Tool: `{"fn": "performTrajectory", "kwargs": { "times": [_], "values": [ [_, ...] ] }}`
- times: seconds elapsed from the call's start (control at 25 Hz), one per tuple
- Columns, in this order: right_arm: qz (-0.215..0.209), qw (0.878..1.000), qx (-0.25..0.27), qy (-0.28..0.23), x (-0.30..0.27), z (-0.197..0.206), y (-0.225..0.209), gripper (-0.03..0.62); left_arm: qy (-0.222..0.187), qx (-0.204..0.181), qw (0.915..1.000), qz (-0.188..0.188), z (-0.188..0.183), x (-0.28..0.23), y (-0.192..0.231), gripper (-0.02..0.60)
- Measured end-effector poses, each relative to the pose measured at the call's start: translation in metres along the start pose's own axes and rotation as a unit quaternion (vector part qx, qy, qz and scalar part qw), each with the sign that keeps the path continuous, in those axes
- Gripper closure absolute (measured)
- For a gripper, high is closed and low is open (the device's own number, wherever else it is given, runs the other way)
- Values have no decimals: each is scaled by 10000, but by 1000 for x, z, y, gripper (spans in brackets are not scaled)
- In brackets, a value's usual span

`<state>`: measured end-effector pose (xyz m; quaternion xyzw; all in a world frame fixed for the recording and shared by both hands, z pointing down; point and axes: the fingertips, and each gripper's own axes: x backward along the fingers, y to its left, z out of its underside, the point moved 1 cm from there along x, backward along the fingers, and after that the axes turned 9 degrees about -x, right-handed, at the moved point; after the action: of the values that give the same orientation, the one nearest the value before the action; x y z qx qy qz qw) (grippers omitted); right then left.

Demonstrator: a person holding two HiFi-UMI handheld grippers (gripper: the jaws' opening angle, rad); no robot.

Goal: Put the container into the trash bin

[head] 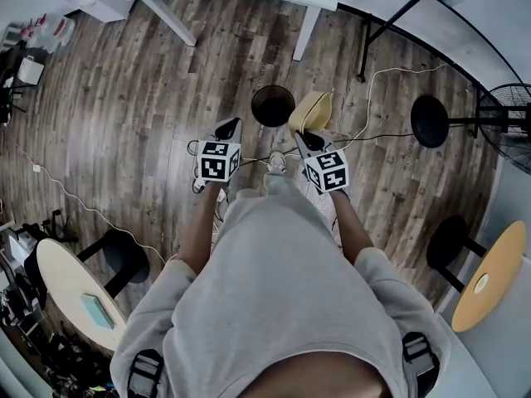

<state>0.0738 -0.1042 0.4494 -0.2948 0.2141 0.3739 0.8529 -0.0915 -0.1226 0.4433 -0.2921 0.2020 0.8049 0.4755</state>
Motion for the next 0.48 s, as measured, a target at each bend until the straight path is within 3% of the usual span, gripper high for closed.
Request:
{"fn": "performTrajectory", "kwargs": {
  "times": [0.48],
  "values": [
    [-255, 9991, -59, 320, -36, 7, -11, 562, 356, 208, 9991, 30, 22, -26, 8, 571]
  ]
}}
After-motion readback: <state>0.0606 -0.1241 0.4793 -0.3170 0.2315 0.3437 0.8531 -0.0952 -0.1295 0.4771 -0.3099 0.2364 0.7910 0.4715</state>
